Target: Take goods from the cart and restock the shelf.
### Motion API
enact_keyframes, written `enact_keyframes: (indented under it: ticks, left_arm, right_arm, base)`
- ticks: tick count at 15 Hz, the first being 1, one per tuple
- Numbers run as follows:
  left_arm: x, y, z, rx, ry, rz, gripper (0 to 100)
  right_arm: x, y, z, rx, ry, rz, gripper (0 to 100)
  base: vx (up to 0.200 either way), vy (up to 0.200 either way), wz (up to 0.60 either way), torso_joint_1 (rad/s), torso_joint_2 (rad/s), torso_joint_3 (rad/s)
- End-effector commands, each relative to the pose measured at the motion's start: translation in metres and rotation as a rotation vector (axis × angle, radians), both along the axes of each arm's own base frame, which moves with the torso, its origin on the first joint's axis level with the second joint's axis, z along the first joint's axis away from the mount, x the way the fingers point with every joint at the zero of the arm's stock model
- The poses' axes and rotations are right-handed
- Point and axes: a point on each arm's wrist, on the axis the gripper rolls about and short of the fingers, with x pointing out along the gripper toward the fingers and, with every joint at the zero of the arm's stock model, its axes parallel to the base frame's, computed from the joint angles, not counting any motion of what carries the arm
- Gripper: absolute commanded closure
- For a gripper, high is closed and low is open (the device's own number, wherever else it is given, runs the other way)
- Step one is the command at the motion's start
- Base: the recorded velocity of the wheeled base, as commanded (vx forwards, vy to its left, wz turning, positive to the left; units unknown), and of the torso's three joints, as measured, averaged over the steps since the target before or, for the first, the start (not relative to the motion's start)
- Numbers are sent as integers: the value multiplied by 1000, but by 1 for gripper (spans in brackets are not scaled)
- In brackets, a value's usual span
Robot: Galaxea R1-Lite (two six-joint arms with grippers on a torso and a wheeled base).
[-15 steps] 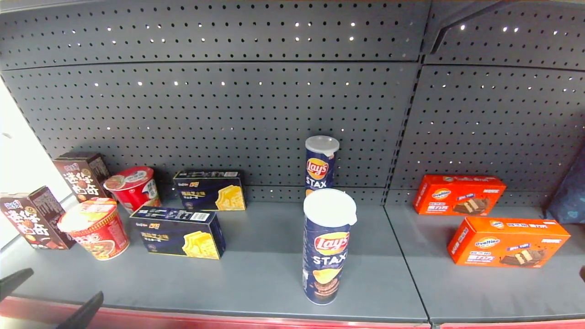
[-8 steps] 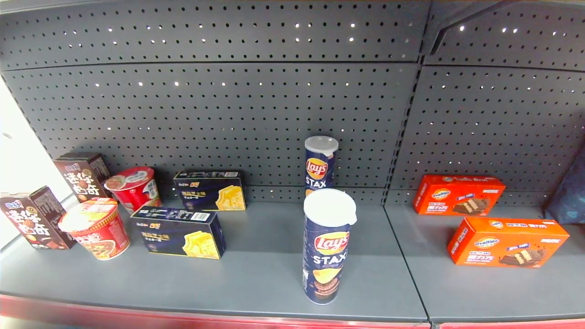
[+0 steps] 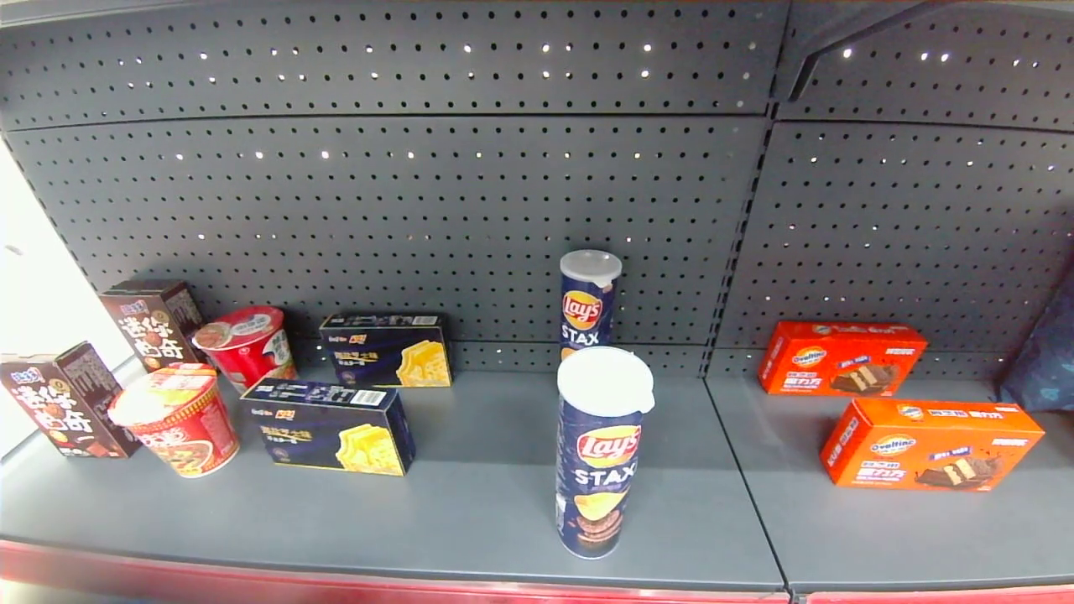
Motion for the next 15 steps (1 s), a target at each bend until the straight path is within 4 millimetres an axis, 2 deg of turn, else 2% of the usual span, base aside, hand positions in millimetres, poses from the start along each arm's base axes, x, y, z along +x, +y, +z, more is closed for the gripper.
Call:
enact_keyframes:
  ticks: [1,4,6,10,15]
  left_arm:
    - [0,0,0,-7,-2,0,0]
    - [0,1,-1,-8,4,54,0]
    - [0,0,0,-5,6,247,0]
    - [1,-2,-7,-49,12,132,0]
    - [1,-2,-7,-38,13,123,0]
  right_arm:
    - [-1,0,-1,2,-11,-2,0]
    - [-1,0,-1,9,-12,0,0]
    - [-1,0,-1,9,-7,-6,0]
    - [-1,3,-1,3,8,121,0]
    - [-2,3,-1,16,17,130,0]
  base:
    - [0,0,0,0,0,0]
    - [0,0,0,0,0,0]
    - [0,0,0,0,0,0]
    - [0,0,0,0,0,0]
    - [0,0,0,0,0,0]
